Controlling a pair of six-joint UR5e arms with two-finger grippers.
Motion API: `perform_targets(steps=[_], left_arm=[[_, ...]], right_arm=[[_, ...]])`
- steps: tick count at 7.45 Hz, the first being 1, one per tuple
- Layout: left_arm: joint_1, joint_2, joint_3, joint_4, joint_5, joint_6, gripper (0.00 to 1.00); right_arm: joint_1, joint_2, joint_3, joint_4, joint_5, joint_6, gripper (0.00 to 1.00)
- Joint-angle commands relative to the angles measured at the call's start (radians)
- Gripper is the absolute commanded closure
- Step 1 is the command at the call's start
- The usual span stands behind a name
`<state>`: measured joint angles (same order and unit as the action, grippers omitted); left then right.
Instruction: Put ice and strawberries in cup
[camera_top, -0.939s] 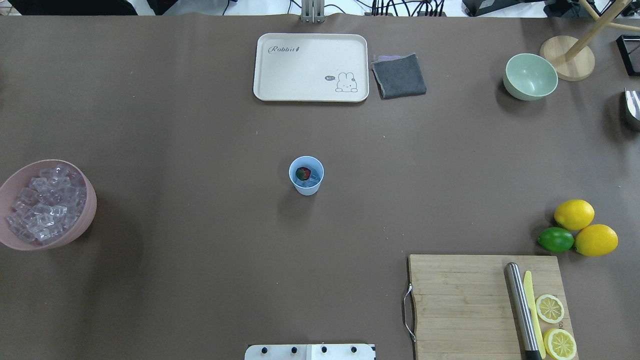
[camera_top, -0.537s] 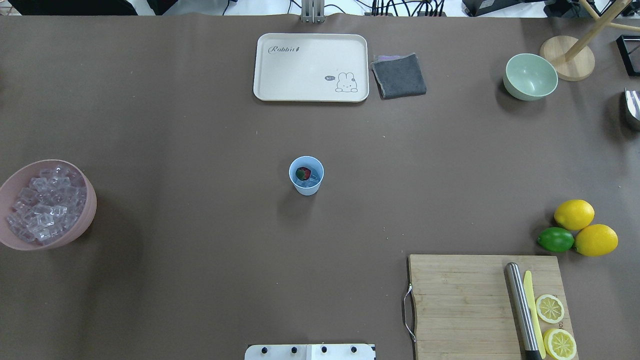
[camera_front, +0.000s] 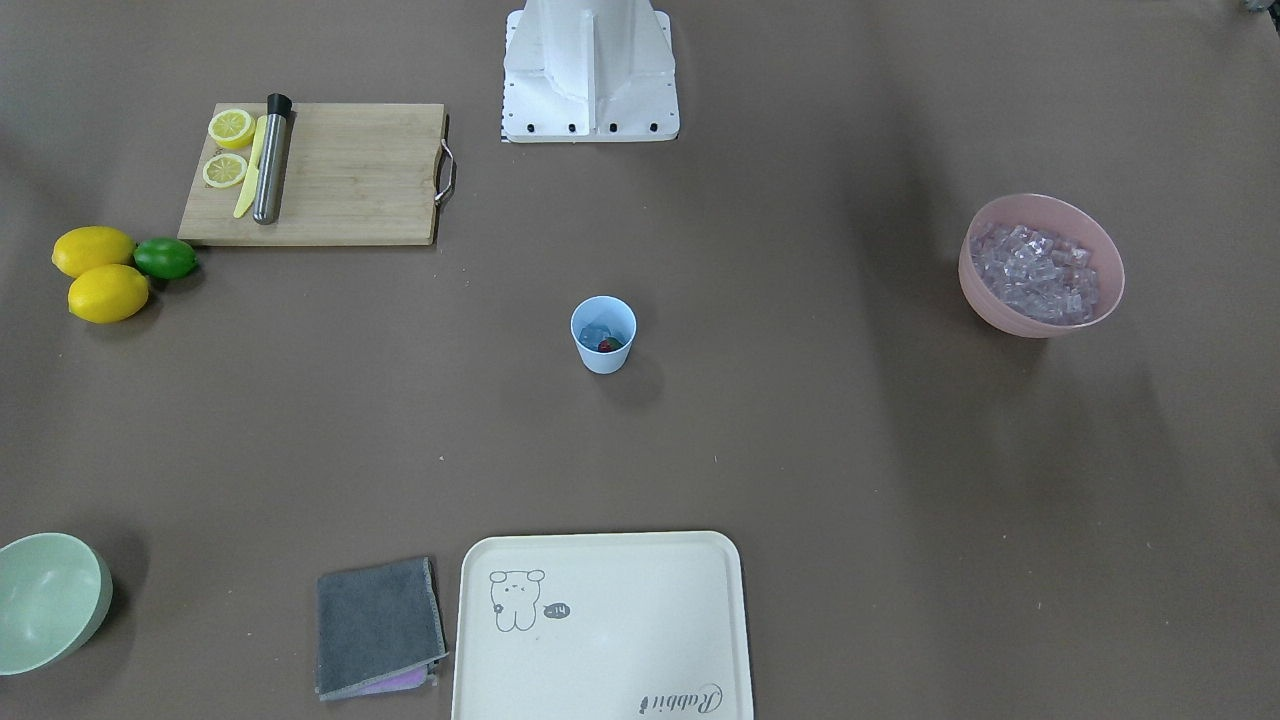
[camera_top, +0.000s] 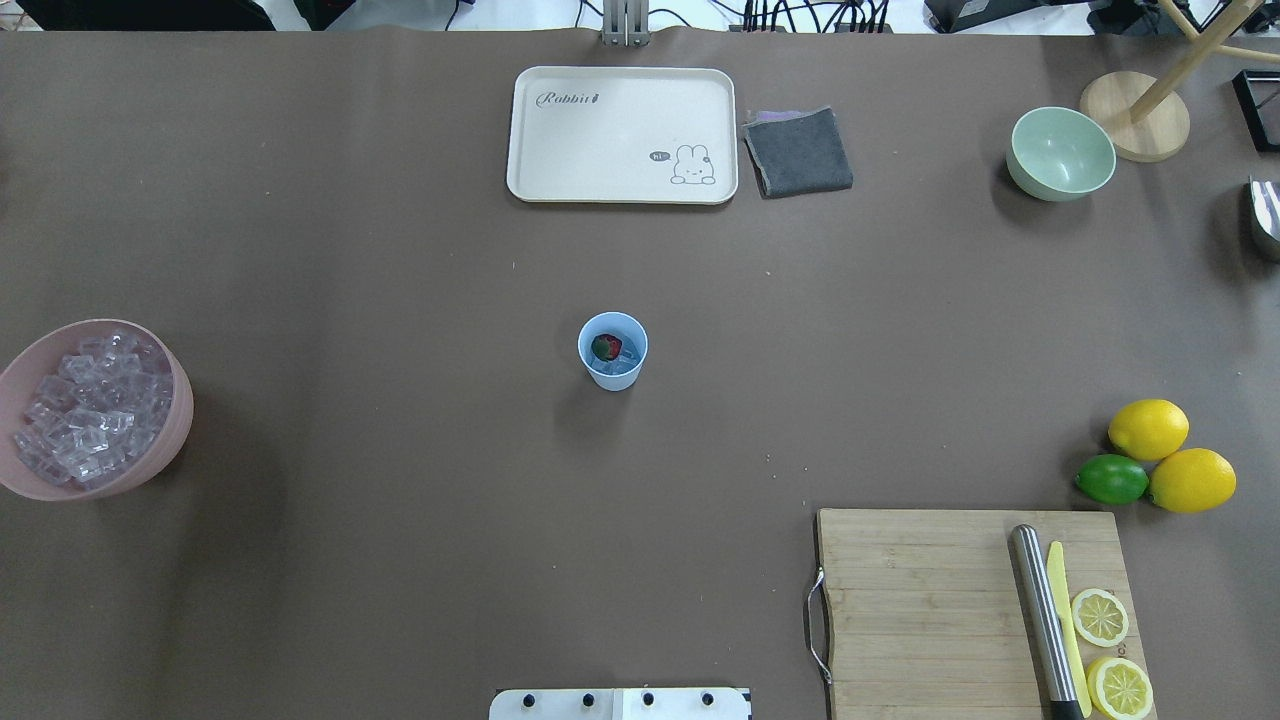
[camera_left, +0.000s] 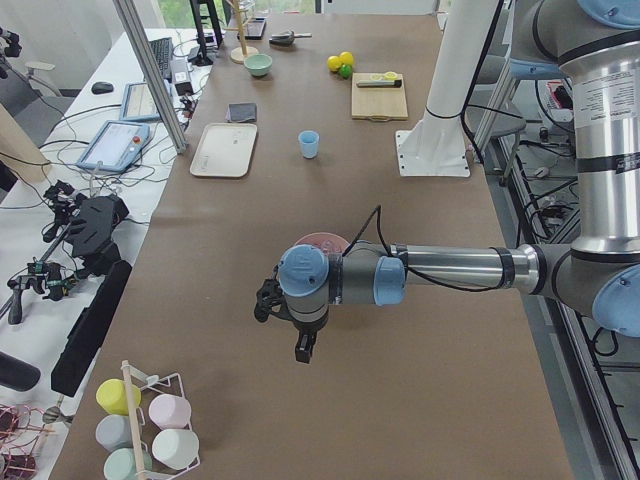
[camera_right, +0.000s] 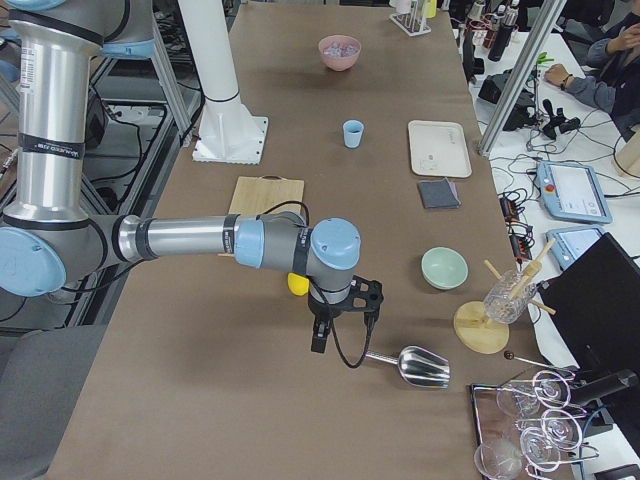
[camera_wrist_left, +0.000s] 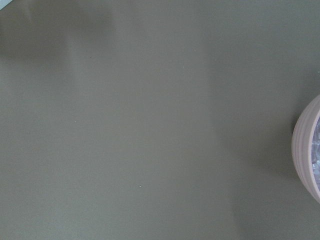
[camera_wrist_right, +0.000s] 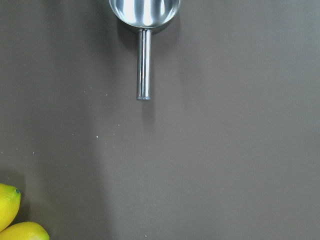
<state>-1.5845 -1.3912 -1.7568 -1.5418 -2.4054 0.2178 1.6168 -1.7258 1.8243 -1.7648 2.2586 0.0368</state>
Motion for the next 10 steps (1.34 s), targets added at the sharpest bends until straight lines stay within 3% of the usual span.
perform_targets(steps=[1, 10], left_arm=[[0.000, 0.000, 0.000, 0.000, 0.000, 0.000, 0.01], [-0.002, 0.011, -0.001, 0.005, 0.022, 0.000, 0.01]], right_arm=[[0.000, 0.000, 0.000, -0.001, -0.001, -0.002, 0.00], [0.000, 0.002, 0.032, -0.001, -0.047, 0.000, 0.00]])
